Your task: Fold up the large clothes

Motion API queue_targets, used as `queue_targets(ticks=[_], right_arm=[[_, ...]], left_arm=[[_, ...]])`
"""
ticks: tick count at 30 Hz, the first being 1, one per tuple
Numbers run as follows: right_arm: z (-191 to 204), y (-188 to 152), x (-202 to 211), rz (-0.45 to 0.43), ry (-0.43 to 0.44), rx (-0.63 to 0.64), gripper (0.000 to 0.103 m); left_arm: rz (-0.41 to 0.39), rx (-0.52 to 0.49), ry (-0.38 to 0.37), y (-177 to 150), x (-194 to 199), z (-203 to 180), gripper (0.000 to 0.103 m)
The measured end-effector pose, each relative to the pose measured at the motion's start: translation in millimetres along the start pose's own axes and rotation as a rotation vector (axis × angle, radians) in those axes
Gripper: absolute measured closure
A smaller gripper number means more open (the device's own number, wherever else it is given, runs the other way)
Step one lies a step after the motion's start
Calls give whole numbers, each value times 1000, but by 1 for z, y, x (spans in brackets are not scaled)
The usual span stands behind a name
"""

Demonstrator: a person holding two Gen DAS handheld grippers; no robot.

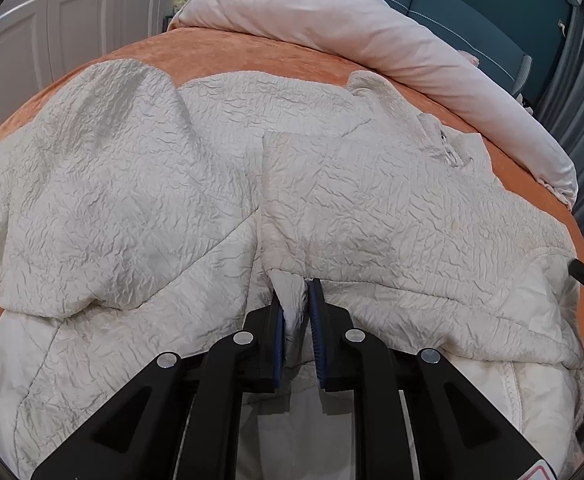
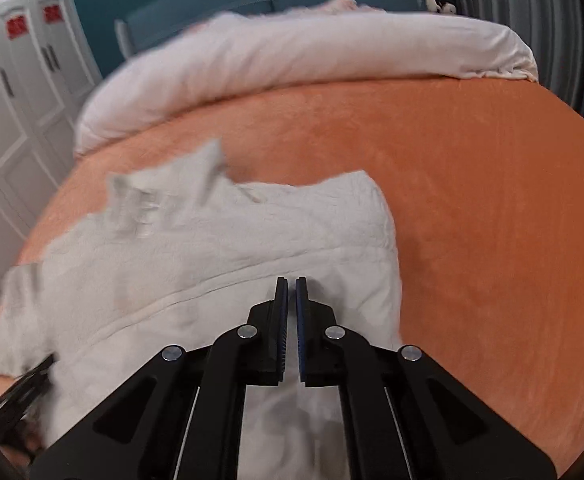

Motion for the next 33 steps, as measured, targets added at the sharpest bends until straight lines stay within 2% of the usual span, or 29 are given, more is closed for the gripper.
queue_targets(ticks=[2,4,5,6,9,11,12,13,15,18,19,20,21,23,25,26,29,31,32,33], right_arm=[[-7,-5,-30,74,14,-28,103],[-9,-6,-36,93,21,-39,103],[-5,-2,-27,86,-7,-32,103],[-2,-1,-19,76,-8,-29,98],[10,-19,14,28,54,-5,98],[14,-37,8,63,-6,56,98],[12,-50,-1,101,-44,98,102],[13,-58,-4,100,-56,133,102],[18,-55,10,100,-91,130,97],[37,-59,56,39,-1,113,97],[44,-63,68,24,1,129,97],[56,-75,86,2,8,166,95],[64,-85,96,-3,17,196,91],[86,-119,114,12,61,243,88],[101,-146,122,48,102,256,87],[112,-167,125,79,123,259,87],[132,-213,129,134,157,281,87],[143,-233,131,160,170,288,83],[148,-242,131,162,153,293,77],[152,-246,131,159,142,297,74]], left_arm=[[-3,-9,6,-1,0,-1,87],[-4,-15,10,-2,-1,-1,87],[-4,-16,12,-2,-2,-1,87],[-5,-15,11,-2,-3,-1,87],[-6,-5,-2,-2,-3,0,86],[-6,1,-9,-2,-3,1,86],[-6,2,-12,-2,-3,2,86],[-6,5,-20,-1,-2,2,86],[6,40,-58,1,6,9,84],[-5,151,-131,3,41,37,82],[-27,182,-145,2,56,51,80],[-52,205,-148,1,75,71,72],[-77,230,-122,0,92,94,62],[-116,288,-49,-5,115,146,55],[-125,349,19,-8,129,199,52],[-122,412,62,-12,135,237,52],[-120,631,121,-24,144,334,52],[-133,737,139,-29,147,378,52],[-143,781,137,-31,147,398,53],[-161,802,107,-30,148,411,53]])
Point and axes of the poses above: each gripper's, at about its wrist camera, not at the fingertips, and x roughly against the way its jaws point, z to its left, y to its top, the point moved 5 cm from there along -x, roughly the way its jaws point, and after that the axes turned 4 degrees about z, right-handed, at the moved point
